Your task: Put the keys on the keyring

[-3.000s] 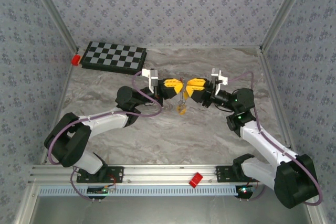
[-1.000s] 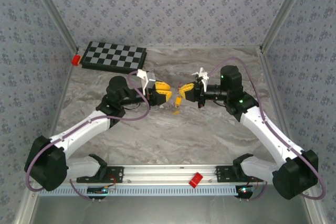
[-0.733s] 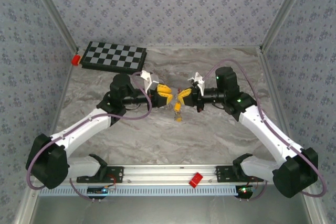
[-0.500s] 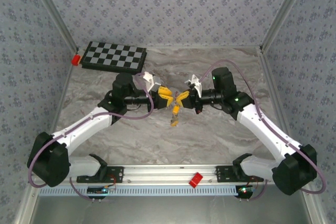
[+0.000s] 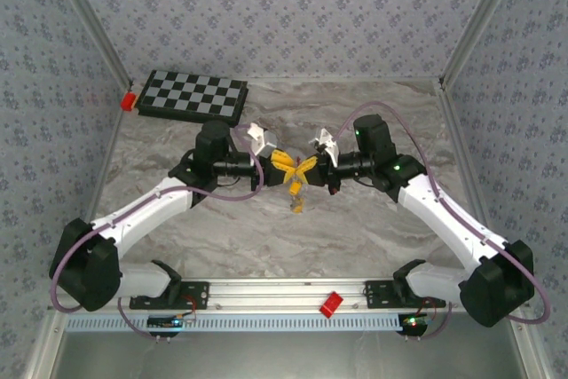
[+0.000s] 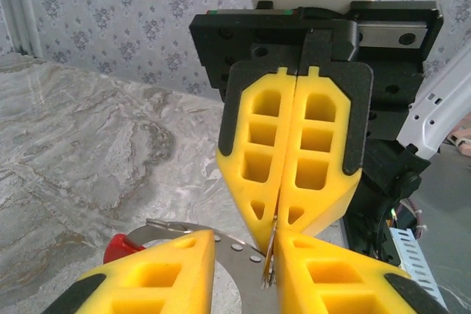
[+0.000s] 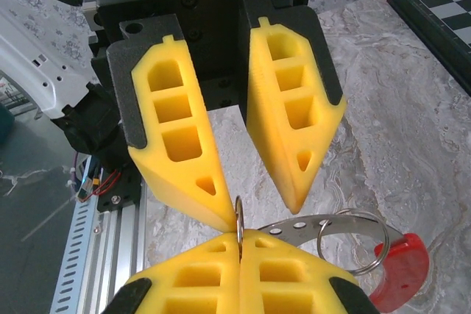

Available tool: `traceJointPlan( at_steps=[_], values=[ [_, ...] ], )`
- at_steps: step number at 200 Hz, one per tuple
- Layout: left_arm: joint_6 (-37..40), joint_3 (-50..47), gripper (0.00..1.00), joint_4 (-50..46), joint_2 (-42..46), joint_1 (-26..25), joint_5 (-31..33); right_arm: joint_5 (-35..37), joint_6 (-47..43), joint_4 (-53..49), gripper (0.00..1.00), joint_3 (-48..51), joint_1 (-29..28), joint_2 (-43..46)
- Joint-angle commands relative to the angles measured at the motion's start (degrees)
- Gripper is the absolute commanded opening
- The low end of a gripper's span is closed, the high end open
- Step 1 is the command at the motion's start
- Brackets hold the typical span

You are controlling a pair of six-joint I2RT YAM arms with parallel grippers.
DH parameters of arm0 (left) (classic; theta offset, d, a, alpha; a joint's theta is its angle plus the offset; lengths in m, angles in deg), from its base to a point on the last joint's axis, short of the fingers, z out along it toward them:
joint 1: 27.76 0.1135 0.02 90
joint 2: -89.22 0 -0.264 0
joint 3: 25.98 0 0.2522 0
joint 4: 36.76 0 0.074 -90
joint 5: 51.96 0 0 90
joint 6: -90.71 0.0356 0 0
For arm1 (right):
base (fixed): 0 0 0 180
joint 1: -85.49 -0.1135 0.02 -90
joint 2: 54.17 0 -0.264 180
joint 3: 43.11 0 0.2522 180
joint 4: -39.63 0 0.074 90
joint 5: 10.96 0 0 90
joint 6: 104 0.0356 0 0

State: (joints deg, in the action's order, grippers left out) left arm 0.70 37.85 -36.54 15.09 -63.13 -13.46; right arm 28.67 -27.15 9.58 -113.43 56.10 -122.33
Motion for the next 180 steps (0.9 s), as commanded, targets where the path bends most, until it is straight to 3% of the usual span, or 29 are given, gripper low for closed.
traceJointPlan(
  at_steps=[1,49,91,111,122,142,180],
  values=[
    [1.6,1.9,0.23,-0.8,-0.3,-0.4,-1.6,-1.1,-1.3,-1.3,0.00,-2.3,-0.7,-0.5],
    [5.0,3.1,0.18,-5.4,-0.6,-0.8,-3.0,-1.2,-1.6,-1.6,0.00,-2.3,-0.7,-0.2],
    [5.5,3.4,0.00,-6.0,-1.0,-0.9,-3.2,-1.2,-1.4,-1.0,0.00,-2.0,-0.7,0.2],
    [4.5,2.8,0.00,-4.3,-0.8,-0.9,-2.3,-0.3,-0.9,-0.6,0.00,-1.7,-0.6,0.7],
    [3.3,2.1,0.00,-2.2,-0.4,-0.9,-1.2,0.7,-0.2,0.6,0.16,-1.1,-0.3,1.4],
    [0.5,0.0,0.00,3.8,0.5,-0.9,0.4,4.0,2.9,5.2,0.26,1.4,0.3,3.4],
    [-7.0,-3.7,0.00,17.3,1.7,-0.8,3.5,7.5,9.9,15.9,0.31,7.2,3.0,8.4]
  ],
)
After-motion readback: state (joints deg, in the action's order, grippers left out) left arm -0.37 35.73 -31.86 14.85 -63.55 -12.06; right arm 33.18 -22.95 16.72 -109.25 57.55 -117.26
